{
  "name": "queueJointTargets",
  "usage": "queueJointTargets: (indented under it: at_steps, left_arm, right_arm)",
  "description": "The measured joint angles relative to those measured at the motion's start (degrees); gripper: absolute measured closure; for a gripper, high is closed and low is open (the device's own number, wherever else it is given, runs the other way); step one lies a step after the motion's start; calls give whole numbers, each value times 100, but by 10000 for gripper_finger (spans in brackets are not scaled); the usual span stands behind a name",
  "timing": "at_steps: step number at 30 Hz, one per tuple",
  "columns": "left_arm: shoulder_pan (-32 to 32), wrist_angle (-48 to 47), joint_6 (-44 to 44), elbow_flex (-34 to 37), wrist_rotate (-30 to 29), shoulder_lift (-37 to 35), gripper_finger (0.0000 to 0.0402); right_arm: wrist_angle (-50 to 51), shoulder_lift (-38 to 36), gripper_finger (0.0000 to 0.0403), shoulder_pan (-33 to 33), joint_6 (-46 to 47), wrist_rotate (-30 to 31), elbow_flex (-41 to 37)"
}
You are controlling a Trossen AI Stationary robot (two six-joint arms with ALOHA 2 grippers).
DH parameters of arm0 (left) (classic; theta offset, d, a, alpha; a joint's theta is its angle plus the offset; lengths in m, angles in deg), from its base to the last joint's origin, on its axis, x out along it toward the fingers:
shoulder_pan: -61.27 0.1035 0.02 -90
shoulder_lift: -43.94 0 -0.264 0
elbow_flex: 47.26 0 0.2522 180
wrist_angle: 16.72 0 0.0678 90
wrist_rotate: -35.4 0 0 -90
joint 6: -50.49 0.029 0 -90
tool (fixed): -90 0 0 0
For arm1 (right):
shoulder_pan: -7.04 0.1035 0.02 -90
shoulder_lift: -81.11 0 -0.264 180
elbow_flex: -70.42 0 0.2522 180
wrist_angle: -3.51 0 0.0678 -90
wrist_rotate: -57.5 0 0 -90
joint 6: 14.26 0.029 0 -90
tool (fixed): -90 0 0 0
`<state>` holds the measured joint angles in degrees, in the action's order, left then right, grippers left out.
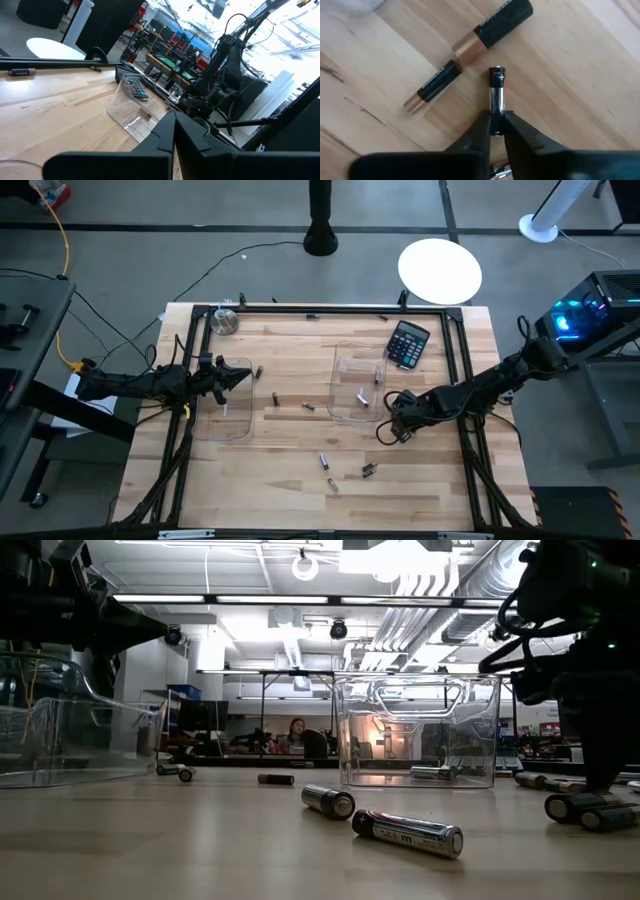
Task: Sort batteries
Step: Put the silver battery into the right transparent bin
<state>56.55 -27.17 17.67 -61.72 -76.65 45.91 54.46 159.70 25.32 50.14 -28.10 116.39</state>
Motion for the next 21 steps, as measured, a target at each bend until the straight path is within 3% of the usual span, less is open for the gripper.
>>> queueJointTargets:
  at_steps: [4,10,15,21]
  left_arm:
    - [2,1,0,0,-2,0,401]
    - [2,1,0,1,2,0,401]
    - [0,1,0,0,0,0,401]
    - [2,-1,0,1,1,12,401]
  right_arm:
    - [869,-217,387,-1,-132,-97,405]
    - [2277,-922,397,-30,-166,401,1356]
    - [1378,-1191,399,-52,-207,1293,1954]
    - [-374,-811,387,-337,-646,1364,1890]
